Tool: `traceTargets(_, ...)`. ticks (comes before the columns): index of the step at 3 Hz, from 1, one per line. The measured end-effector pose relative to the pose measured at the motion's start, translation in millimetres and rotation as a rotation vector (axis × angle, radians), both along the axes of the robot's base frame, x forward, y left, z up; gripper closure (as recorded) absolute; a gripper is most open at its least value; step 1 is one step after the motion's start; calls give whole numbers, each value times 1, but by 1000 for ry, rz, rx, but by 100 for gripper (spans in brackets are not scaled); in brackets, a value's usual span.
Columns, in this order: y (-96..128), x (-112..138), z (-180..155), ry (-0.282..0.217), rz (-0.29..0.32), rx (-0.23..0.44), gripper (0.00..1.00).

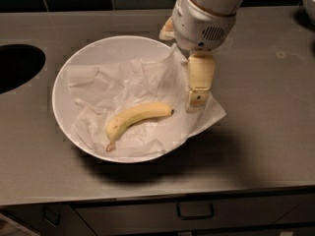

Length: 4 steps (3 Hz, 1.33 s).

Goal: Pick banana from white bowl

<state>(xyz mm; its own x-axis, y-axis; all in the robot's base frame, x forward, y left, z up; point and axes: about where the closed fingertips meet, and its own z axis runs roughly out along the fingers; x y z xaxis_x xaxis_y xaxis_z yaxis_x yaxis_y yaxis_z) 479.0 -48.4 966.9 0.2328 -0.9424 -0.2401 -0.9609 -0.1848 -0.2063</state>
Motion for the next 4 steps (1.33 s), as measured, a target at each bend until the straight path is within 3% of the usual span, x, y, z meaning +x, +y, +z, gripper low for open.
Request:
traceTargets(1, 30, 6, -36, 78, 66, 14, 9)
traceTargets(2, 31, 6, -36, 78, 66, 14, 0)
traceTargets(4, 51, 5, -41, 84, 102, 20, 0)
